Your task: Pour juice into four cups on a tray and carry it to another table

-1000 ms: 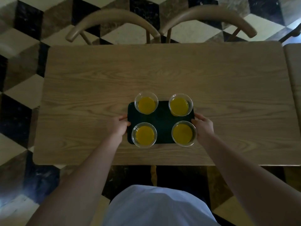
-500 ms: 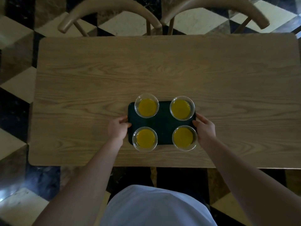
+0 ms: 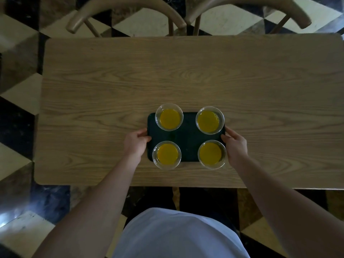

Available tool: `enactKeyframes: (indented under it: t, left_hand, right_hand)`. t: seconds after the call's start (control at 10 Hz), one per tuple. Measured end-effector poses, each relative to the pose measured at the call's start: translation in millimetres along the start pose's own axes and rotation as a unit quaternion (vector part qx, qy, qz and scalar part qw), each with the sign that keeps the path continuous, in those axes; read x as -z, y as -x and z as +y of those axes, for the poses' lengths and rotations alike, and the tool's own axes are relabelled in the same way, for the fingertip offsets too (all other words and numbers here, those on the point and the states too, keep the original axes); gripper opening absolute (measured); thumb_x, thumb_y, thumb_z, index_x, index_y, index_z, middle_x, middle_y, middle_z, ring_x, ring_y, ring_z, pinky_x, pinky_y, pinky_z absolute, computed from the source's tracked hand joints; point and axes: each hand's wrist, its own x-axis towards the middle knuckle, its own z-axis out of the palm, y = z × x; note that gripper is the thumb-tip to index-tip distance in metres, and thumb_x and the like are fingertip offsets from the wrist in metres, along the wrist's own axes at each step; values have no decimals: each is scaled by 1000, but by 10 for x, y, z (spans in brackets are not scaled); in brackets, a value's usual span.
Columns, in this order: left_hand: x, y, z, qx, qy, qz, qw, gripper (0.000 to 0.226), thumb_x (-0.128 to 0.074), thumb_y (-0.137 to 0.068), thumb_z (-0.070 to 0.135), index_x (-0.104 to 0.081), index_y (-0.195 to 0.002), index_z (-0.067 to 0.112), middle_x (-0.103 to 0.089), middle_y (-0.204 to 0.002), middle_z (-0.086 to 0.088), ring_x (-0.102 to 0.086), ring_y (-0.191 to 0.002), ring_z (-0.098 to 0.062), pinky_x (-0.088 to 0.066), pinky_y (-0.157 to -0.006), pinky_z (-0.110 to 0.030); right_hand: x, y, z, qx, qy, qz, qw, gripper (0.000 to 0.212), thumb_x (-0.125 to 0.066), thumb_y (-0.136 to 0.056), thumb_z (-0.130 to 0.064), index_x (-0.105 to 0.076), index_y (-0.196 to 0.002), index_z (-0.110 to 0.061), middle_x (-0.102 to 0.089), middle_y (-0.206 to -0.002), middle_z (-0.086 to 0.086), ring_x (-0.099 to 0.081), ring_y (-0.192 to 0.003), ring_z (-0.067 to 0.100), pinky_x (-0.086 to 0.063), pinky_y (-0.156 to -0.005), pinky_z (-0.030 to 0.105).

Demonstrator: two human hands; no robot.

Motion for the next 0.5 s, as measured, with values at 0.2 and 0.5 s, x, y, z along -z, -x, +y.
enactKeyframes:
  t: [0.2, 0.5]
  left_hand:
    - [5, 61, 9, -17, 9, -19, 1000, 44, -66, -88, -4, -63, -130, 9, -70, -114, -4, -68, -107, -24, -53, -99, -44]
    - [131, 300, 317, -76, -85, -28, 993, 31, -45, -97, 40, -65, -105, 18, -60, -80, 3, -59, -79, -18, -49, -75, -36]
  right_hand:
    - [23, -14, -13, 1, 11, -16, 1000, 45, -53, -100, 2, -61, -139, -17, -71, -110, -2, -70, -89, 12, -55, -63, 22]
    - [43, 91, -212, 1, 42, 19, 999, 21, -66, -91, -26, -71, -108, -14, -70, -96, 4, -63, -80, 17, -50, -68, 29]
